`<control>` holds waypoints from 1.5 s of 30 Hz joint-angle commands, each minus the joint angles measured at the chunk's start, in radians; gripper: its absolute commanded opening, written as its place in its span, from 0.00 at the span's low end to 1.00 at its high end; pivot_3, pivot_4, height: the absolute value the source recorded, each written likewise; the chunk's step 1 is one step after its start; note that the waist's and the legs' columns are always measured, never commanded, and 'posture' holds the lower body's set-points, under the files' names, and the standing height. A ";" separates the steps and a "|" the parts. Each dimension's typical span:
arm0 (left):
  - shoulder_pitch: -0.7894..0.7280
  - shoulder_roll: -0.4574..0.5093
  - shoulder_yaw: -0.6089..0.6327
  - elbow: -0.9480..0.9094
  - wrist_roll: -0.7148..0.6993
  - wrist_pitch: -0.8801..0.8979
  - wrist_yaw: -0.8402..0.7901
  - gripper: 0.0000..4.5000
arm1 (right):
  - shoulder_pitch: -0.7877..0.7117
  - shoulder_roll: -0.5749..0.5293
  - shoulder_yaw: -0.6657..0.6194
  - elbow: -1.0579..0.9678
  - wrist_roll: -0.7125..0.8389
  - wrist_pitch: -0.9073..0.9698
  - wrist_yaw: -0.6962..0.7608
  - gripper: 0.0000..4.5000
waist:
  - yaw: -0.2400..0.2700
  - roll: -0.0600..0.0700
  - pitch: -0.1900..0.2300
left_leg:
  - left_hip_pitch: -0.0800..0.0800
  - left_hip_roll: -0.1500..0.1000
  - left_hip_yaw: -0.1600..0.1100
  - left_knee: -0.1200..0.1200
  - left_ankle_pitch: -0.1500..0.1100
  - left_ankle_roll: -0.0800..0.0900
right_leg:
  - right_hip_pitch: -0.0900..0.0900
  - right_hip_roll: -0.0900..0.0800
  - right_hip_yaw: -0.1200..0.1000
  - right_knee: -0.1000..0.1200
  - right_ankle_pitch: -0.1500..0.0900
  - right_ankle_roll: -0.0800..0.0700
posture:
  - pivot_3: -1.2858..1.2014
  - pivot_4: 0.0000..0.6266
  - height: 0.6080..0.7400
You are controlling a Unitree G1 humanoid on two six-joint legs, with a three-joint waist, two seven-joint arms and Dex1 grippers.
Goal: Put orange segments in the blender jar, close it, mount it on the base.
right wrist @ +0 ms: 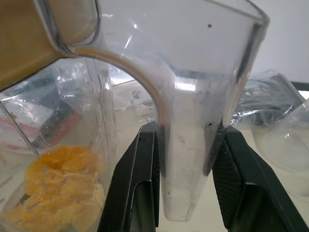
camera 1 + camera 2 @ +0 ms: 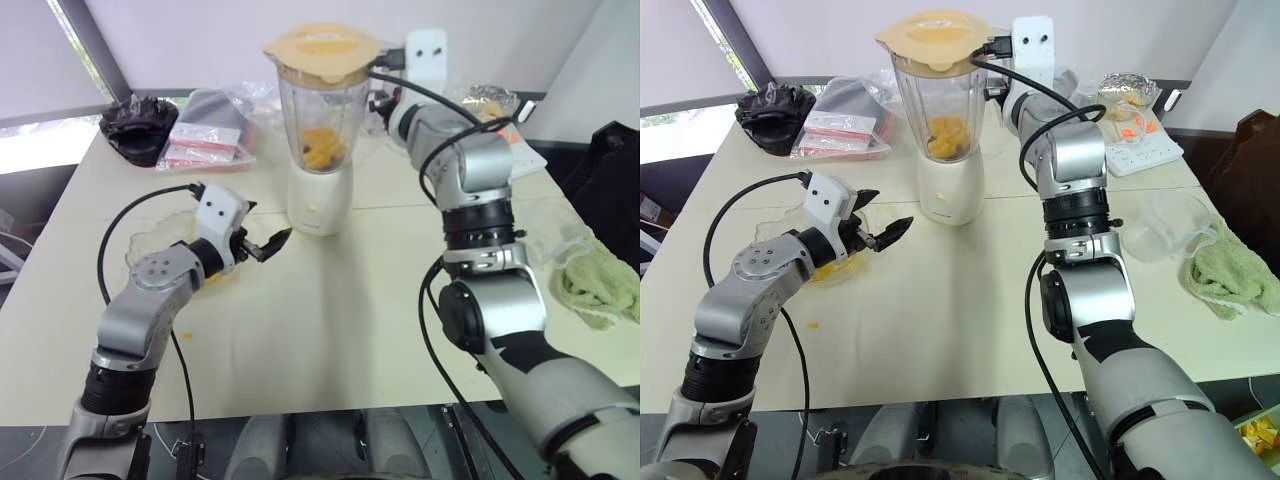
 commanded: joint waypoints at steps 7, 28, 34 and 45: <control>-0.008 0.001 -0.002 -0.026 0.003 -0.015 -0.006 0.99 | 0.041 0.004 0.041 -0.044 -0.038 0.064 -0.010 0.20 | 0.000 0.000 0.000 | 0.000 0.000 0.000 0.000 0.000 0.000 | 0.000 0.000 0.000 0.000 0.000 0.000 | 0.52 0.24 1.00; -0.016 -0.004 -0.006 -0.022 0.004 -0.013 -0.004 1.00 | 0.088 -0.025 0.075 -0.080 -0.077 0.062 0.020 0.99 | -0.002 0.000 0.000 | 0.000 0.000 0.000 0.000 0.000 0.000 | -0.001 0.000 0.000 0.000 0.000 0.000 | 0.52 0.24 1.00; -0.016 -0.008 0.018 -0.037 -0.026 0.048 0.011 1.00 | 0.275 -0.101 0.115 -0.265 -0.028 0.076 0.201 0.99 | 0.003 0.000 -0.001 | 0.000 0.000 0.000 0.000 0.000 0.000 | 0.001 0.000 0.000 -0.001 0.000 0.000 | 0.52 0.24 1.00; 0.080 0.140 0.200 -0.210 -0.179 0.207 -0.047 1.00 | 0.614 -0.481 -0.038 -0.650 0.324 -0.053 0.851 0.99 | -0.003 0.000 0.000 | 0.000 0.001 0.000 0.000 0.000 0.000 | 0.002 0.001 -0.001 -0.004 0.000 0.001 | 0.52 0.24 1.00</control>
